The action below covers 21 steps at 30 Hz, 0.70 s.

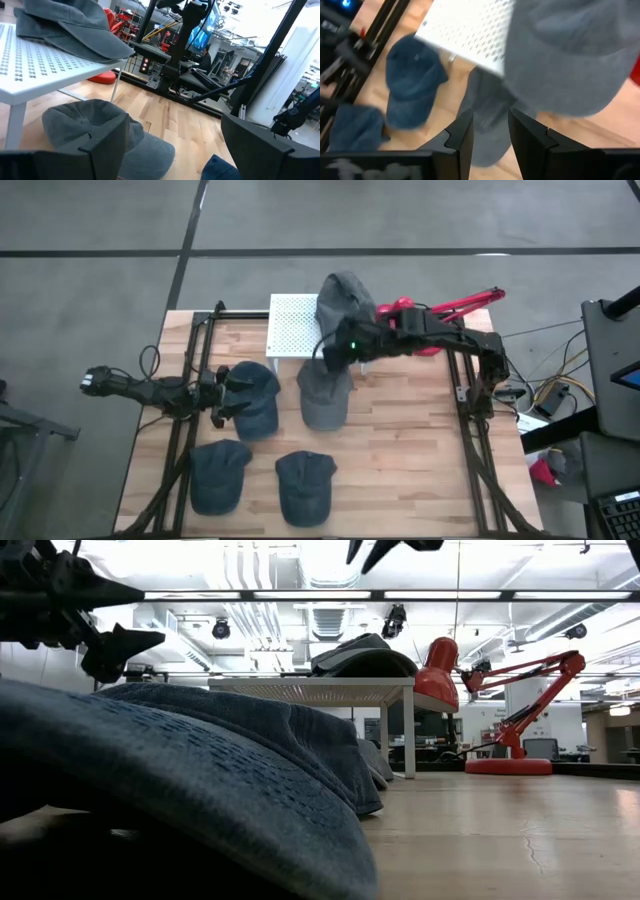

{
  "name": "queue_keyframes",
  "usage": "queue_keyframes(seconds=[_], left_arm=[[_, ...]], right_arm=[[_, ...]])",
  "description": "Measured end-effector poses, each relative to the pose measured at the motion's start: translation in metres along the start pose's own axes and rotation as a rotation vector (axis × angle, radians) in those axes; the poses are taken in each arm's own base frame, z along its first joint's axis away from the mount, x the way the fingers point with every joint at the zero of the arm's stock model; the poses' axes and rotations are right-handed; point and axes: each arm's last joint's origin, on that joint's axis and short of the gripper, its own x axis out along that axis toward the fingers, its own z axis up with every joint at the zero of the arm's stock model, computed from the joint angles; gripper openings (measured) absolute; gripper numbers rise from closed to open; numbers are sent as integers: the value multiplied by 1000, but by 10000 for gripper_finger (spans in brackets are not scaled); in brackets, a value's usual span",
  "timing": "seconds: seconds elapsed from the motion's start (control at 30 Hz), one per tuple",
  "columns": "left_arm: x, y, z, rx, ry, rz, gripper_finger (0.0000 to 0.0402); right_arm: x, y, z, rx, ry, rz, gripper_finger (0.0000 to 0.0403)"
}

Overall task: Pick & Place hat
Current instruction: Stack the gray cap on the gray cap on the shelf

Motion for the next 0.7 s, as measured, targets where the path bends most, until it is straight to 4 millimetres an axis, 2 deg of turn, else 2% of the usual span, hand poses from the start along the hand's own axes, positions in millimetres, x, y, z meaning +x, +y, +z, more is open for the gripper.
queue_keyframes(seconds=[0.3, 0.5, 0.7], left_arm=[[0, 0, 0, 144, 0, 0, 317], [0, 0, 0, 144, 2, 0, 317], [0, 1, -2, 158, 18, 5, 317]], right_arm=[[-4, 20, -43, -80, 46, 33, 129], [14, 25, -68, -99, 79, 5, 149], [41, 26, -85, -113, 89, -8, 188]])
